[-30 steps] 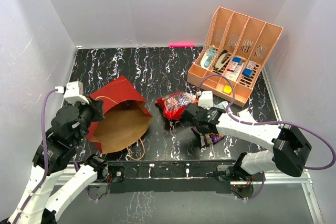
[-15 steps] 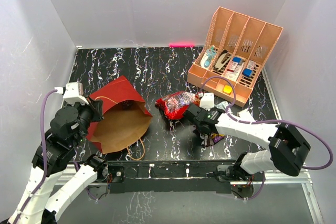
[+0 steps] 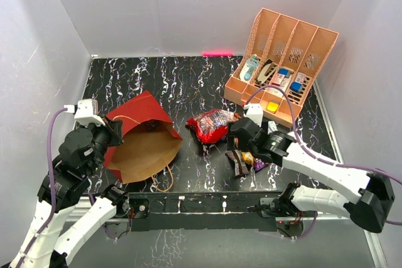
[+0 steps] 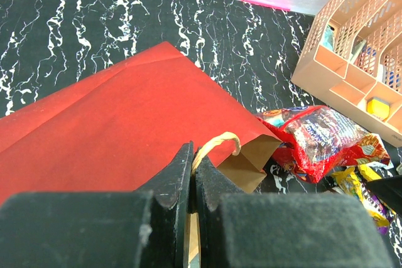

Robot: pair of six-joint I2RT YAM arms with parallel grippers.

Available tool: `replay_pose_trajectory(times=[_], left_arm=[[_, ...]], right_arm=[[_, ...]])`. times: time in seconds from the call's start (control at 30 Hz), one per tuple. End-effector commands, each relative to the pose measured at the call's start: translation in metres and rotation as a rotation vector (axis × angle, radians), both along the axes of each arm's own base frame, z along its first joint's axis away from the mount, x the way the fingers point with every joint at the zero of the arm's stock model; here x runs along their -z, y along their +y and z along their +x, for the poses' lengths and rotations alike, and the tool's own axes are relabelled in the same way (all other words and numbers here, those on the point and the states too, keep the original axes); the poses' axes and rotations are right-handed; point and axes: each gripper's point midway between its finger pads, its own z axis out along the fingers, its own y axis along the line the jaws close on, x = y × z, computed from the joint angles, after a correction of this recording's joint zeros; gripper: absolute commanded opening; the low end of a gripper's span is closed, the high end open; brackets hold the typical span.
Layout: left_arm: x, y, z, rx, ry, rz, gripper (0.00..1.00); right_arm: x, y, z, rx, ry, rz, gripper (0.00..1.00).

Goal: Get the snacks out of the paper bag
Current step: Place the snack at the center of the board, then take out the snack from the paper bag.

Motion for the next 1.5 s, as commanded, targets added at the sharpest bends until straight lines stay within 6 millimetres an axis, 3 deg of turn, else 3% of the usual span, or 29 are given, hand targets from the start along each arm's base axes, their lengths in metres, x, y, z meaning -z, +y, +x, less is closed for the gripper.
replay_pose_trajectory(times=[0.0,0.13,0.23,0.37,0.5,0.7,0.77,0.83,1.0,1.13,1.33,1.47], left_arm=[[-0.006,0.001,0.0,-0.007,-0.022,-0.012,0.0],[-0.007,0.002,0.0,-0.01,-0.027,-0.01,0.0],[-0.009,0.002,0.0,-0.008,-0.03,-0.011,0.0],[-0.011,0.001,0.0,-0.006,-0.034,-0.013,0.0],[-0.012,0.001,0.0,-0.003,-0.036,-0.011,0.0],[-0.012,0.001,0.0,-0.003,-0.042,-0.016,0.0],[-0.012,0.001,0.001,-0.001,-0.044,-0.011,0.0],[-0.014,0.0,0.001,0.002,-0.043,-0.008,0.0],[-0.018,-0.002,-0.001,0.023,-0.05,-0.008,0.0],[-0.025,-0.003,-0.001,0.031,-0.073,-0.007,0.0],[-0.03,-0.007,-0.003,0.064,-0.077,-0.004,0.0],[-0.031,-0.007,-0.005,0.078,-0.081,0.01,0.0]], right_arm=[[-0.054,0.035,0.003,-0.119,-0.125,0.253,0.97],[-0.088,0.05,-0.01,-0.265,-0.255,0.431,0.98],[-0.104,0.049,-0.01,-0.252,-0.356,0.546,0.98],[-0.133,0.075,-0.011,-0.411,-0.447,0.604,0.98],[-0.138,0.118,-0.005,-0.558,-0.395,0.573,0.98],[-0.144,0.219,-0.037,-0.736,-0.53,0.468,0.98],[-0.139,0.247,-0.042,-0.753,-0.582,0.47,0.98],[-0.125,0.27,-0.035,-0.737,-0.619,0.463,0.98],[-0.103,0.319,-0.002,-0.687,-0.742,0.357,0.98],[-0.065,0.354,0.025,-0.626,-0.776,0.253,0.98],[-0.037,0.38,0.071,-0.485,-0.823,0.203,0.98],[-0.005,0.39,0.098,-0.461,-0.803,0.165,0.99]])
